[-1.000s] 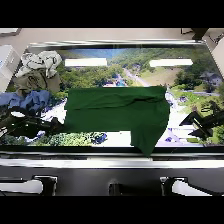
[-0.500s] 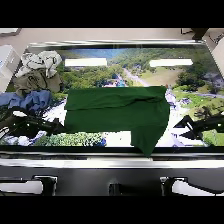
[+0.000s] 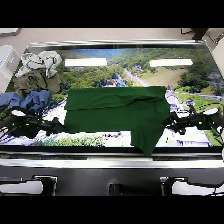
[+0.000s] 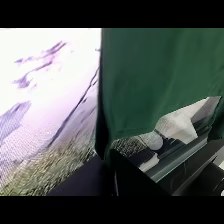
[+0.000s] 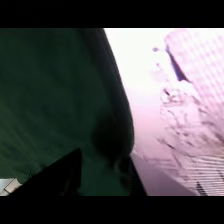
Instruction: Fold the clothes and pants, and hang the long-sleeved shirts on hangers.
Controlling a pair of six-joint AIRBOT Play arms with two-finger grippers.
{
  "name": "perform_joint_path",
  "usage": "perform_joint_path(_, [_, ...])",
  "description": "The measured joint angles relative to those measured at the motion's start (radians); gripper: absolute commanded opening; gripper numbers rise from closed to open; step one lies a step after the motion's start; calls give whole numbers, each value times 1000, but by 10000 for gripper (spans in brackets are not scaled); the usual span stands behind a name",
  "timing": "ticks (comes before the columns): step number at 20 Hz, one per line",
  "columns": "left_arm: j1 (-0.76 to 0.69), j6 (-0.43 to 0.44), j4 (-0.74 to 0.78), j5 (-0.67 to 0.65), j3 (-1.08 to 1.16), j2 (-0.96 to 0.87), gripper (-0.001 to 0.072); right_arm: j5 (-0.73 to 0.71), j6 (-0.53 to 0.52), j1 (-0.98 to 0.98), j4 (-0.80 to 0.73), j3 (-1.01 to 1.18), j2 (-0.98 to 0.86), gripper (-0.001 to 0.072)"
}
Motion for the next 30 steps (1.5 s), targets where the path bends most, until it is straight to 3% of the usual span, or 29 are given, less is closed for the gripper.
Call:
perform_joint_path(2, [0, 0, 0, 0, 13, 2, 20, -9, 7, 11, -3, 2, -3, 59])
perform_joint_path(3, [0, 0, 0, -1, 22, 2, 20, 1, 7, 15, 4, 6, -4, 48])
perform_joint_path(8, [0, -6, 2, -45, 123, 21, 18, 152, -33, 23, 9, 97, 37, 46])
perform_joint_path(12, [0, -23, -6, -38, 363, 144, 19, 216, -72, 23, 1, 400, 165, 47])
perform_joint_path(16, [-1, -48, -10, 126, 748, 340, 19, 184, -103, 24, -29, 859, 333, 47])
perform_joint_path(19, [0, -56, 22, 229, 927, 492, 19, 139, -119, 23, -123, 1068, 497, 47])
perform_joint_path(24, [0, -77, 43, 327, 1019, 712, 18, 97, -85, 23, -277, 1170, 728, 47])
perform_joint_path(30, [1, -145, 124, 331, 1038, 806, 18, 31, -16, 23, -343, 1189, 787, 47])
